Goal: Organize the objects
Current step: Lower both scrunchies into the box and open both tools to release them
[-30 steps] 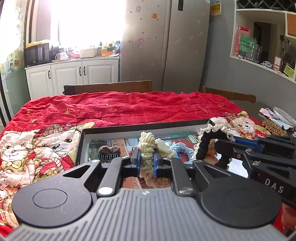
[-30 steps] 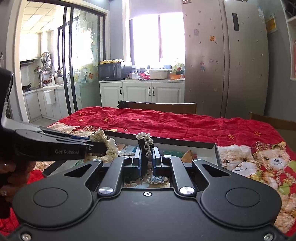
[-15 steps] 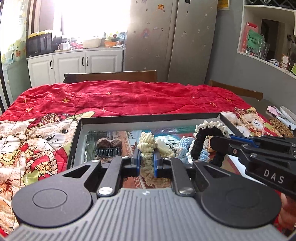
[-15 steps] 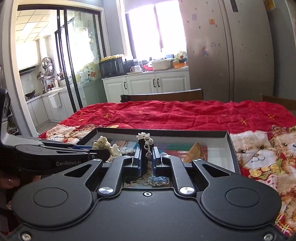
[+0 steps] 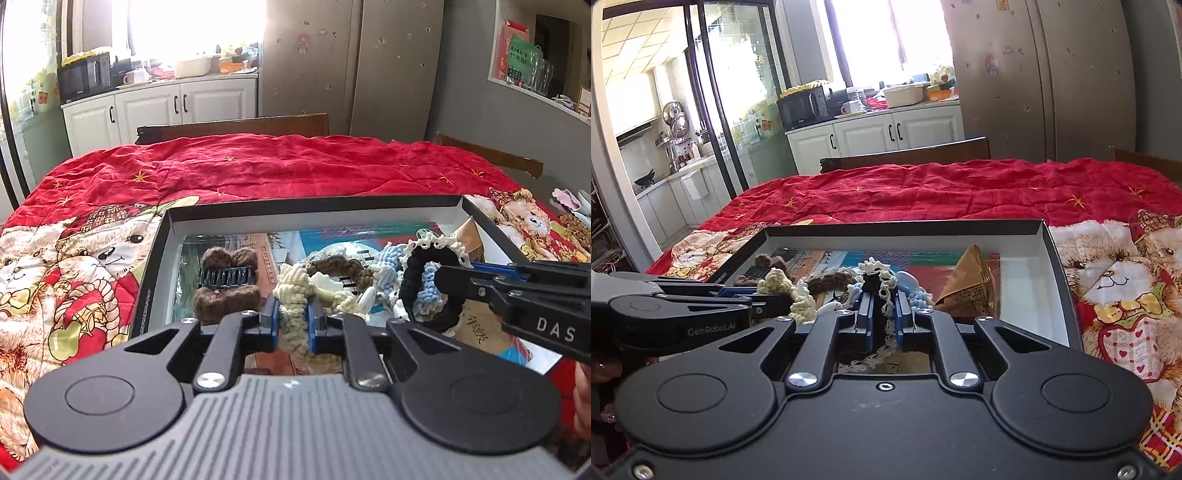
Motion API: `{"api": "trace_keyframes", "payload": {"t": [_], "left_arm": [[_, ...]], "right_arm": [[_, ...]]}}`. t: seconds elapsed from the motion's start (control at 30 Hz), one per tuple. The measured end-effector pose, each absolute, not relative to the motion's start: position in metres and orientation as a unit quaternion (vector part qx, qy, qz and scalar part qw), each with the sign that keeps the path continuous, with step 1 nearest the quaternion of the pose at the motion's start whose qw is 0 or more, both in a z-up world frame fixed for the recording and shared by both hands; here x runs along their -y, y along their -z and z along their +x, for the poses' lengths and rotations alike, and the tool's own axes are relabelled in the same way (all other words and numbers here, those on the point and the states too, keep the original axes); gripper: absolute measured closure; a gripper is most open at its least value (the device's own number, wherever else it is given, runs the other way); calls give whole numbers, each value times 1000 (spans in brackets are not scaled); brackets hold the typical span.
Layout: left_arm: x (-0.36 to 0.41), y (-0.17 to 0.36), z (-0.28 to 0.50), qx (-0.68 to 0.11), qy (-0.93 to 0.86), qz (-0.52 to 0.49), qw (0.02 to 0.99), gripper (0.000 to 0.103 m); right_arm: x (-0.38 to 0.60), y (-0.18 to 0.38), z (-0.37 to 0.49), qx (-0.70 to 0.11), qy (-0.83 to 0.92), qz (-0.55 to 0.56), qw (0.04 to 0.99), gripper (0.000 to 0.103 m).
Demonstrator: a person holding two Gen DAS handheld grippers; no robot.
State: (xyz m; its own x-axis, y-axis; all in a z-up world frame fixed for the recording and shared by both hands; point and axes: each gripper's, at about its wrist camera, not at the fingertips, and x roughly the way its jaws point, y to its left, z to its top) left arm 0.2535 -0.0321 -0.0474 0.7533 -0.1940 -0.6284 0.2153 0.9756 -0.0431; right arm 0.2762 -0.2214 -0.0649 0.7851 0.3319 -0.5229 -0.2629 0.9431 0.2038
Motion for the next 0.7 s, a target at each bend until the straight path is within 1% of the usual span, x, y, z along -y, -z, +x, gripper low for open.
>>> {"api": "trace_keyframes", "payload": {"t": [0.07,0.13,0.17,0.37,0.4,0.5,0.53,0.57,0.63,0.7], "left_arm": [[33,48,253,-333,108,22,936,80],[35,49,252,-332,104,29,937,67],[35,49,252,-331,103,30,937,64],[36,48,249,-326,102,35,939,58],[36,48,249,-325,102,35,939,56],[35,47,247,-322,104,31,940,42],[35,46,247,-320,105,31,941,40],[35,45,247,-319,105,31,942,40],[36,44,246,-316,105,33,942,38],[36,44,245,-314,103,33,943,37]], "right_arm": [[222,66,277,-292,-157,61,941,92],[222,68,277,-296,-154,60,941,91],[221,69,276,-297,-153,60,941,91],[221,69,275,-297,-152,60,941,88],[222,68,275,-298,-151,61,941,87],[223,66,274,-296,-148,66,941,85],[224,66,274,-295,-147,67,942,84],[225,65,273,-295,-148,68,942,83],[224,65,273,-293,-148,68,942,77],[224,64,272,-292,-147,65,943,73]]}}
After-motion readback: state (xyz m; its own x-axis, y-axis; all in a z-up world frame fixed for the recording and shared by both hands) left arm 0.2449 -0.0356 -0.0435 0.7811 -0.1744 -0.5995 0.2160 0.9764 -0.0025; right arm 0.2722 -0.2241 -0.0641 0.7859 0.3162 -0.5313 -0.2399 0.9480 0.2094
